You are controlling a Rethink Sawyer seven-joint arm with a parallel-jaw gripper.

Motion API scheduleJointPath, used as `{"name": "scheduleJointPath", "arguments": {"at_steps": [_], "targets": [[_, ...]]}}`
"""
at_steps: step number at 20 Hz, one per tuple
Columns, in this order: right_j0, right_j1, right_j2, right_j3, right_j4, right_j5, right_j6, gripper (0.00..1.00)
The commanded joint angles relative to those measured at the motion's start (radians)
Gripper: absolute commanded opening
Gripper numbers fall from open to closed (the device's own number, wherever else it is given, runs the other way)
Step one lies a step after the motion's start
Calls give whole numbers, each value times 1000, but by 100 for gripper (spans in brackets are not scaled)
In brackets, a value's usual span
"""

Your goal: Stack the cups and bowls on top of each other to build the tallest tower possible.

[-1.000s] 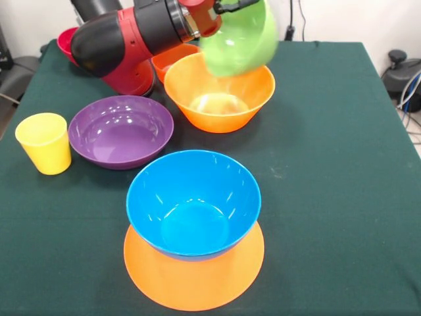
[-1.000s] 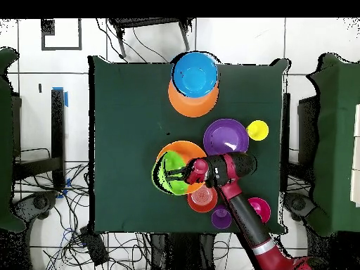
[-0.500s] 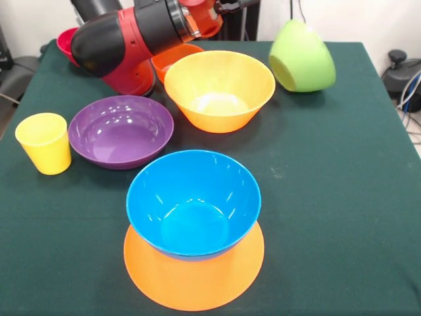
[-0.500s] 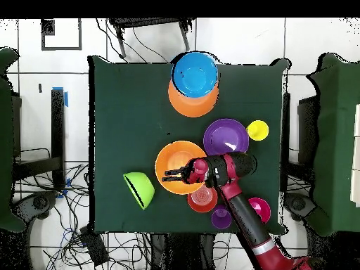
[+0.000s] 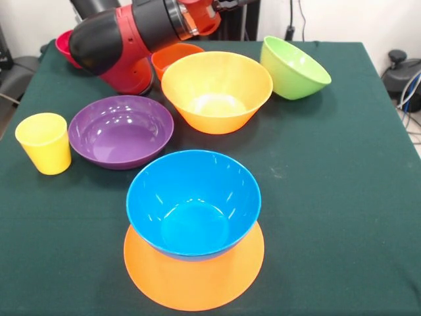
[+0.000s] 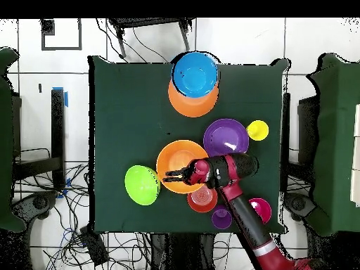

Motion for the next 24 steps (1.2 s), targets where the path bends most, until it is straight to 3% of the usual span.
{"name": "scheduleJointPath", "arguments": {"at_steps": [1, 5, 7, 9, 10, 14, 24], "targets": [[1, 27, -57, -57, -22, -146, -193, 100], [-34, -8, -37, 7, -137, -353, -186, 100], [-40, -74, -26, 64, -225, -487, -122, 100], [-17, -206, 4, 130, -291, -575, 0, 100], [5, -316, 29, 168, -306, -594, 87, 100], [32, -571, 96, 264, -265, -618, 233, 100], [98, -926, 148, 336, -129, -710, 340, 100]]}}
